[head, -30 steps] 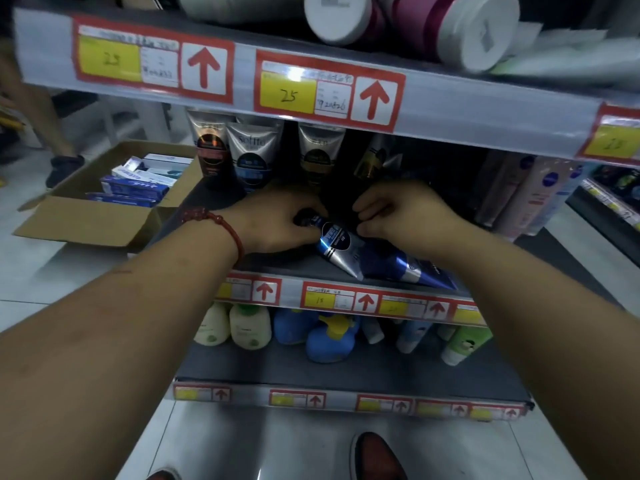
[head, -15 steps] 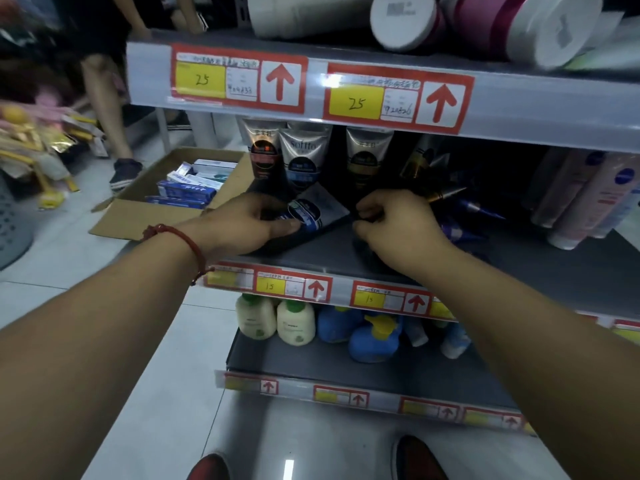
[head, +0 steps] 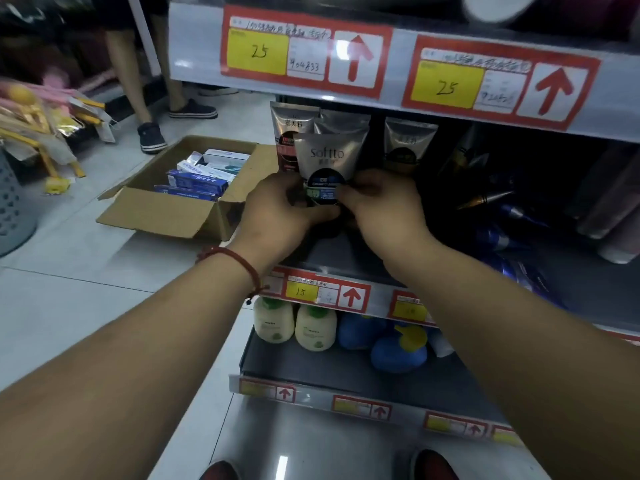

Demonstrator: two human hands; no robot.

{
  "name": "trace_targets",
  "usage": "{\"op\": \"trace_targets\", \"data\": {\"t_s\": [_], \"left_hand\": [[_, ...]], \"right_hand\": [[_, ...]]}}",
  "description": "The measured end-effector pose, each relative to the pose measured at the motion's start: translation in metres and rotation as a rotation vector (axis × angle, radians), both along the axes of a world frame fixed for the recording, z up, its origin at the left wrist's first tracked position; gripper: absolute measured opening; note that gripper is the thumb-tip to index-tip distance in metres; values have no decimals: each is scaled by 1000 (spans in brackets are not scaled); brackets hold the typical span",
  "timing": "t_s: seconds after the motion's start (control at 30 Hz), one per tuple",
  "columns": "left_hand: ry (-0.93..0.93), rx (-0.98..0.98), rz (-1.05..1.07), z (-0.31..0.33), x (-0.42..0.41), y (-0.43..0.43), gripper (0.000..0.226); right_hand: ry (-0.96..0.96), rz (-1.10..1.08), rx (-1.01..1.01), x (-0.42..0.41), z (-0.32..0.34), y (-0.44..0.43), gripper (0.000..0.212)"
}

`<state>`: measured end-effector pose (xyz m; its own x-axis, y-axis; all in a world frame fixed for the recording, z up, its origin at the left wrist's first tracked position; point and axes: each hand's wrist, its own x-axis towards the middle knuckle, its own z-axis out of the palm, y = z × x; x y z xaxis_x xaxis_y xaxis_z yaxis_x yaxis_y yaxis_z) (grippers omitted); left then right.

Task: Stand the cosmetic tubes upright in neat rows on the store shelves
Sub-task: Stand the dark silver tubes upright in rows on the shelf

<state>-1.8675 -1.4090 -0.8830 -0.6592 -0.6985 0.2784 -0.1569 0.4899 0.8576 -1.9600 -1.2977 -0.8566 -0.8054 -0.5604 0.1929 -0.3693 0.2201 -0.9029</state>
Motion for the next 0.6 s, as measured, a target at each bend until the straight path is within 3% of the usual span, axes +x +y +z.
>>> {"op": "trace_targets", "data": {"t_s": [0.13, 0.3, 0.47, 0.53, 0.6], "left_hand": [[-12, -77, 30, -3, -13, 2, 43], [-26, -141, 75, -6, -23, 3, 43], [-12, -144, 75, -3, -20, 6, 40], [-67, -134, 50, -3, -19, 6, 44], [-181, -144, 13, 1, -16, 6, 50]], "right_hand": [[25, -39, 23, -12, -7, -7, 7], [4, -59, 61, -19, -18, -9, 25], [5, -52, 49, -23, -18, -11, 13], [-10, -28, 69, -25, -19, -8, 6], [-55, -10, 71, -27, -17, -2, 16]]}}
